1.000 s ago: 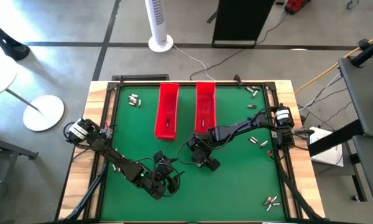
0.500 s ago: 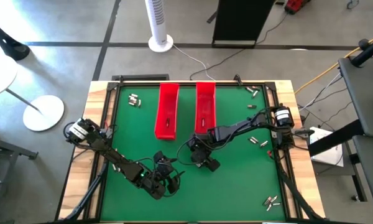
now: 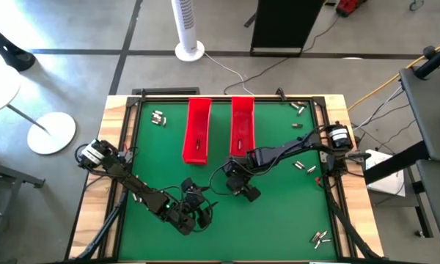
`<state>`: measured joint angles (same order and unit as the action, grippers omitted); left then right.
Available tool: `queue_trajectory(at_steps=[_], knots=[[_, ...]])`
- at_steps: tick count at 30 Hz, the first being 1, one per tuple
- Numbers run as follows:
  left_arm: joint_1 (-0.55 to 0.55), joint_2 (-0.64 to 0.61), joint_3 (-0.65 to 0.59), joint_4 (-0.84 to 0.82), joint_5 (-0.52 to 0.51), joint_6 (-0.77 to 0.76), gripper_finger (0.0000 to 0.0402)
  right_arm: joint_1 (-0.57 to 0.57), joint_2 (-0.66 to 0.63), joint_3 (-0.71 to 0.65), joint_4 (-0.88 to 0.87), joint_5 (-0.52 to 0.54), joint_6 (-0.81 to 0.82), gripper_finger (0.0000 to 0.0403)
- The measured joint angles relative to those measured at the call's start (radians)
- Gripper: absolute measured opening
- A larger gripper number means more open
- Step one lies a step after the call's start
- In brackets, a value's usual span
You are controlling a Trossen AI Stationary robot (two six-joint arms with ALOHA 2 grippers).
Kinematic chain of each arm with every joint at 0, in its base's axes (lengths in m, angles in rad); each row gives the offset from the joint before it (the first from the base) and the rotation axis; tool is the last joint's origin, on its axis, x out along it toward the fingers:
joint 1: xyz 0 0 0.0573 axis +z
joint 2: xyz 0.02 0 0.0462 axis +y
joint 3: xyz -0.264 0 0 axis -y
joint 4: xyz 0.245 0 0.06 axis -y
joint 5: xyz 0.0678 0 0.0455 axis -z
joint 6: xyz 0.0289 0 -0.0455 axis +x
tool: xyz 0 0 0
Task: Sort batteries
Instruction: Put the silver battery into the right red bin
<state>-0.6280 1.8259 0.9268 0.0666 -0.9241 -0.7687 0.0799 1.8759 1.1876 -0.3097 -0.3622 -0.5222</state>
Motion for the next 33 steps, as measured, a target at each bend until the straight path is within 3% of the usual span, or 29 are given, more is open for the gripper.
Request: queue_trajectory(at_steps=[6, 18, 25, 33], knots=[[0.0, 0.0, 0.0, -0.001, 0.0, 0.0, 0.0285, 0.0, -0.013, 0.05, -0.111, 0.052, 0.006, 0.0245], [0.0, 0.0, 0.0, -0.004, 0.008, 0.001, 0.0285, -0.004, -0.068, 0.236, -0.415, 0.056, -0.01, 0.0236], [0.0, 0.0, 0.0, -0.002, 0.026, 0.001, 0.0285, -0.016, -0.087, 0.343, -0.599, 0.19, -0.015, 0.0245], [0.0, 0.0, 0.0, 0.002, 0.052, 0.0, 0.0285, -0.091, -0.09, 0.389, -0.697, 0.209, -0.028, 0.0231]])
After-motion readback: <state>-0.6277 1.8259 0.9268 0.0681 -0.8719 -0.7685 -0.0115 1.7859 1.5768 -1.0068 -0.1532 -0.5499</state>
